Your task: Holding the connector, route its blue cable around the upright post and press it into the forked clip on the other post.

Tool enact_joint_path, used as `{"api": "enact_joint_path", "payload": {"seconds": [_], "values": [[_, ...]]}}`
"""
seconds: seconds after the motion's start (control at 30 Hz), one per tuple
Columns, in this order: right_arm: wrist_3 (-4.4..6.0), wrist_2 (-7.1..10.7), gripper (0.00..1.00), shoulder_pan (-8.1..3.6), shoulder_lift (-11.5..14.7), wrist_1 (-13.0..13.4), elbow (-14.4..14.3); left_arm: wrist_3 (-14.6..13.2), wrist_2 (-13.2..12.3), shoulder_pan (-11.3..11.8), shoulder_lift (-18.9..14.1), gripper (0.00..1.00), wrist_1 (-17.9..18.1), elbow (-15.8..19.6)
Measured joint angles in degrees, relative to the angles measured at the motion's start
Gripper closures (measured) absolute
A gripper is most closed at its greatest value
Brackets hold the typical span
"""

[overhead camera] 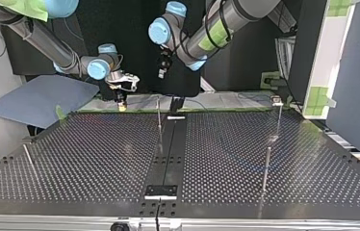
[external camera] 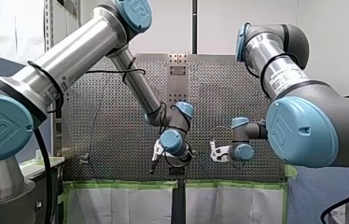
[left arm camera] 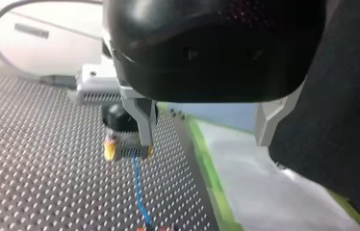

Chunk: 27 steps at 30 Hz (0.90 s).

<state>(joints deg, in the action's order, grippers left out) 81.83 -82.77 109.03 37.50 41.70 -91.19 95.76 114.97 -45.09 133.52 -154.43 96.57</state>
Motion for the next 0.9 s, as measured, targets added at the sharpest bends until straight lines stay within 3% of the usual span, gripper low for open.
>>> {"api": "enact_joint_path", "payload": {"seconds": [0.27,0.9], "values": [[0.06,0.11,1.00,0.09,0.00,0.00,0.00,2.01,3.27,0.22,0.00,0.00,0.76,-0.01],[0.09,0.15,1.00,0.18,0.00,0.03,-0.01,3.70,10.52,-0.26,0.01,0.00,1.04,0.00]]}}
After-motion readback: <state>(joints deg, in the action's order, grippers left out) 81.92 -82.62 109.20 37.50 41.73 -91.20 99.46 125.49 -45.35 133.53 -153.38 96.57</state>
